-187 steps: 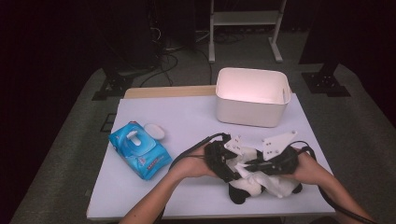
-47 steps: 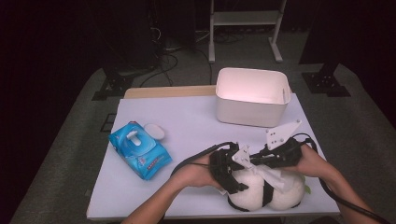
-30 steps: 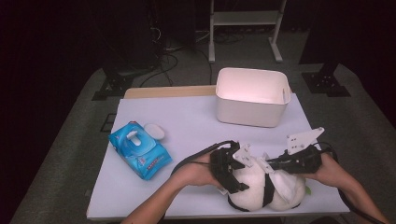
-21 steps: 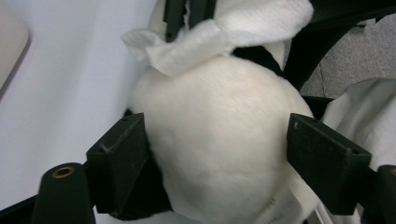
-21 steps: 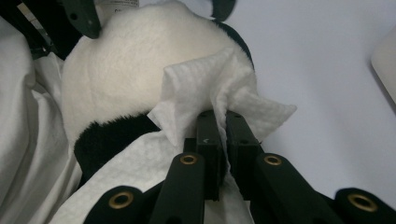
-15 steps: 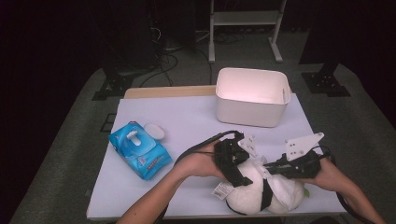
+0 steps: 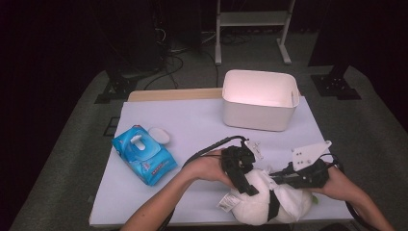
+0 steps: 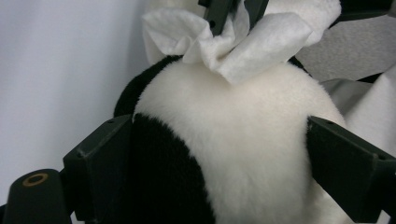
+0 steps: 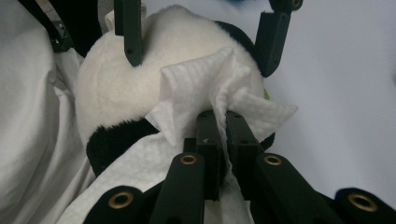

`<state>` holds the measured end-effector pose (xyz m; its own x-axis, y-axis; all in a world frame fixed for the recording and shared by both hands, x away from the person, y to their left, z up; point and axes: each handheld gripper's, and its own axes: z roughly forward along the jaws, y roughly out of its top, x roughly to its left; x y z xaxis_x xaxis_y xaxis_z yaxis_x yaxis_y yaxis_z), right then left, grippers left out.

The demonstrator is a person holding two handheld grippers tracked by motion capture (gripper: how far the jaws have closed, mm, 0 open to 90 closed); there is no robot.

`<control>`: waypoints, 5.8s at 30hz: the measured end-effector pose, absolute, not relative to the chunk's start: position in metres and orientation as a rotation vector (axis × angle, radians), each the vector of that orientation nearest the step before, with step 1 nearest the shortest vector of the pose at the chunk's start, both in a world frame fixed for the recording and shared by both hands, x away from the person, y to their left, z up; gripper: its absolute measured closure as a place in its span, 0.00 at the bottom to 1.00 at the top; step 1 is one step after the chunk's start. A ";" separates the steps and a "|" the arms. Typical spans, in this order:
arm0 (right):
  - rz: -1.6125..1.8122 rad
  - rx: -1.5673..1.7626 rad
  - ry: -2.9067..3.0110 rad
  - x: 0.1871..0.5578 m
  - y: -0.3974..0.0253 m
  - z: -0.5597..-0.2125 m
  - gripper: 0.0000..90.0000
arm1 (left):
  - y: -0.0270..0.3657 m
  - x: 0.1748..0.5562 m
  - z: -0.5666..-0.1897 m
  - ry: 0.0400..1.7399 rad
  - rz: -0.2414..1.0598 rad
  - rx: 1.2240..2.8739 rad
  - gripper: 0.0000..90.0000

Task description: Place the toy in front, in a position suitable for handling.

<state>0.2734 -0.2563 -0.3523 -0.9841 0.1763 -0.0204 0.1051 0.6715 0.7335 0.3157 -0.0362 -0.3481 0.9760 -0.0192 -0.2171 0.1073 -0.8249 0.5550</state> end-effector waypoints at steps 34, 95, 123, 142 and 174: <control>1.253 0.227 2.739 0.301 -0.231 -0.344 0.94 | -0.005 0.318 -0.314 -0.007 0.065 2.525 0.21; 1.264 0.198 2.729 0.298 -0.219 -0.336 0.95 | 0.000 0.321 -0.329 0.007 0.035 2.522 0.27; 1.138 0.310 2.749 0.290 -0.267 -0.330 0.95 | 0.010 0.312 -0.335 -0.009 0.016 2.491 0.27; 1.178 0.491 2.695 0.282 -0.316 -0.340 0.95 | 0.009 0.312 -0.334 -0.011 0.023 2.495 0.27; 1.110 0.188 2.807 0.299 -0.226 -0.332 0.89 | 0.002 0.310 -0.335 -0.003 0.054 2.498 0.27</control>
<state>0.2986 -0.2263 -0.3322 -0.9855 0.1577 -0.0632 0.0718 0.7236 0.6865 0.3103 0.0020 -0.3352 0.9992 0.0109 0.0394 -0.0149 -0.8001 0.5996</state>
